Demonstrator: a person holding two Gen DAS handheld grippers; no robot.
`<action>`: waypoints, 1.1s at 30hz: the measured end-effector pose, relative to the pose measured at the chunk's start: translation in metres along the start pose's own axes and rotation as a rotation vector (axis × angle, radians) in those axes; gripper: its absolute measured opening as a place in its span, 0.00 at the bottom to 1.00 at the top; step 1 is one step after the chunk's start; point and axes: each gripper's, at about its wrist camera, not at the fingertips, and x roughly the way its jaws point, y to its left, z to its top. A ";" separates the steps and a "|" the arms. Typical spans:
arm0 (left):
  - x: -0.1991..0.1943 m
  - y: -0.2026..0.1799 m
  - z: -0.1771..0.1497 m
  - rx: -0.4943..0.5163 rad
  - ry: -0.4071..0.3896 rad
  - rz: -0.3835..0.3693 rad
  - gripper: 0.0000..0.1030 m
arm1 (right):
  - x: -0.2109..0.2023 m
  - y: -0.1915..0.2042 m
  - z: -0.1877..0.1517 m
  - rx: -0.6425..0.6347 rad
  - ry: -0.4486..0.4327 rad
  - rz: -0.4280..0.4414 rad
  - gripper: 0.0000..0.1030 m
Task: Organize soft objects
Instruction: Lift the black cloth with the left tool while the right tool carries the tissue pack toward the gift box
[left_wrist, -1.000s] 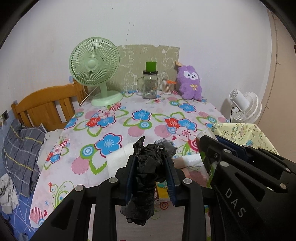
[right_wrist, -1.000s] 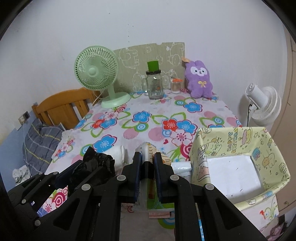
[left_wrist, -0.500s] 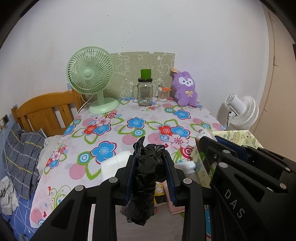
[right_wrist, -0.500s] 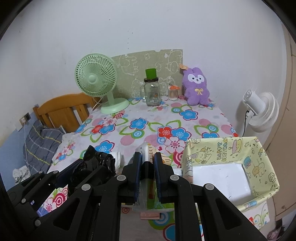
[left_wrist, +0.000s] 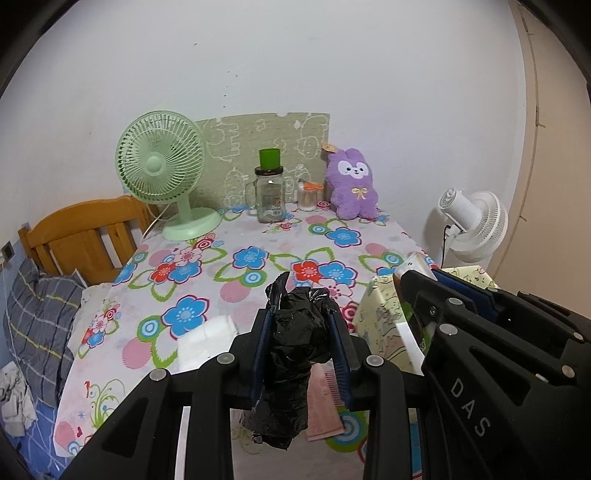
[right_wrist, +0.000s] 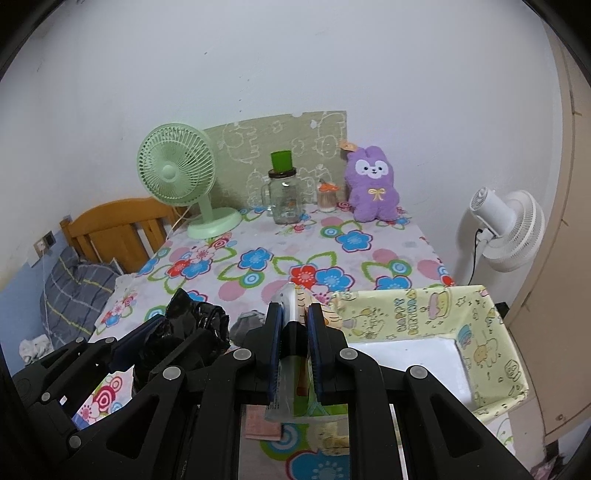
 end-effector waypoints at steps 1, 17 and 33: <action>0.001 -0.002 0.001 0.001 0.000 -0.002 0.30 | -0.001 -0.002 0.000 0.001 -0.001 -0.002 0.16; 0.017 -0.042 0.010 0.031 -0.008 -0.036 0.30 | 0.001 -0.045 0.004 0.023 -0.012 -0.044 0.16; 0.053 -0.081 0.022 0.080 0.007 -0.089 0.31 | 0.021 -0.091 0.009 0.064 -0.004 -0.106 0.17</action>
